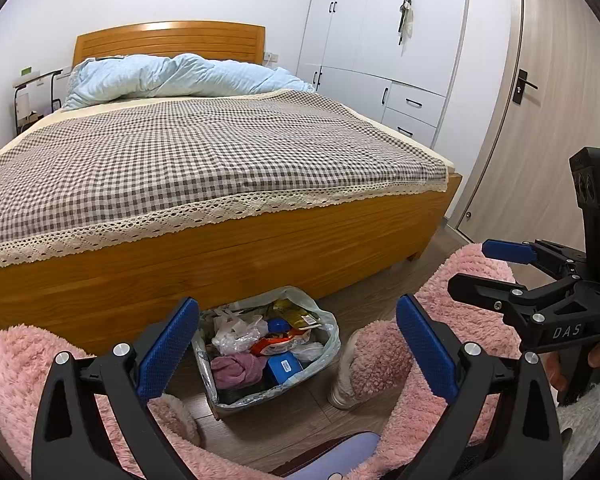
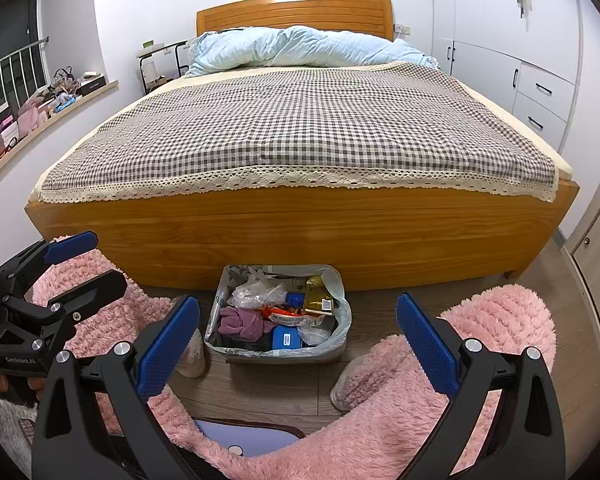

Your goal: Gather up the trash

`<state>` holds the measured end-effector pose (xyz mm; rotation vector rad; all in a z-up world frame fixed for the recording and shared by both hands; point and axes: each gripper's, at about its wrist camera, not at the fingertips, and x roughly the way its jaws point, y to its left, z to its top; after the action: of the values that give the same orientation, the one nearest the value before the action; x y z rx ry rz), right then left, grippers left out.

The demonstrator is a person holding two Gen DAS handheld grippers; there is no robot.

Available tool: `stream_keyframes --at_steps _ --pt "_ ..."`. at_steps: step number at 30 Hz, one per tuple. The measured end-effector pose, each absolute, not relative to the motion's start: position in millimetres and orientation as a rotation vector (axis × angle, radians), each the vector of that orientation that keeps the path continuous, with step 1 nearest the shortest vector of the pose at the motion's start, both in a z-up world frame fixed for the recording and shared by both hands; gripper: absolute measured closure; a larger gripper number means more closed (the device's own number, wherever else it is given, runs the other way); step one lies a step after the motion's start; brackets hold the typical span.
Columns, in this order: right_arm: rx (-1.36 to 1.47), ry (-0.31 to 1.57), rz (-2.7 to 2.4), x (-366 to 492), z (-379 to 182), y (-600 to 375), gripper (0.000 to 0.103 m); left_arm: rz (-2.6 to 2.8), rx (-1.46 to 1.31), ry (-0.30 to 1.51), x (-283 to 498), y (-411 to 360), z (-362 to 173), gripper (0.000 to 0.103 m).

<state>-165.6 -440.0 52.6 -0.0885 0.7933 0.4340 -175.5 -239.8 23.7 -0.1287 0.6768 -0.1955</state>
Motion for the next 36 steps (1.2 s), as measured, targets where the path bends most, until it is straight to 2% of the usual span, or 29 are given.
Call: stream_keyframes --at_steps 36 --pt "-0.093 0.792 0.438 -164.7 52.5 -439.9 0.008 -0.19 -0.133 0.682 -175.3 -240.7 22.8 0.008"
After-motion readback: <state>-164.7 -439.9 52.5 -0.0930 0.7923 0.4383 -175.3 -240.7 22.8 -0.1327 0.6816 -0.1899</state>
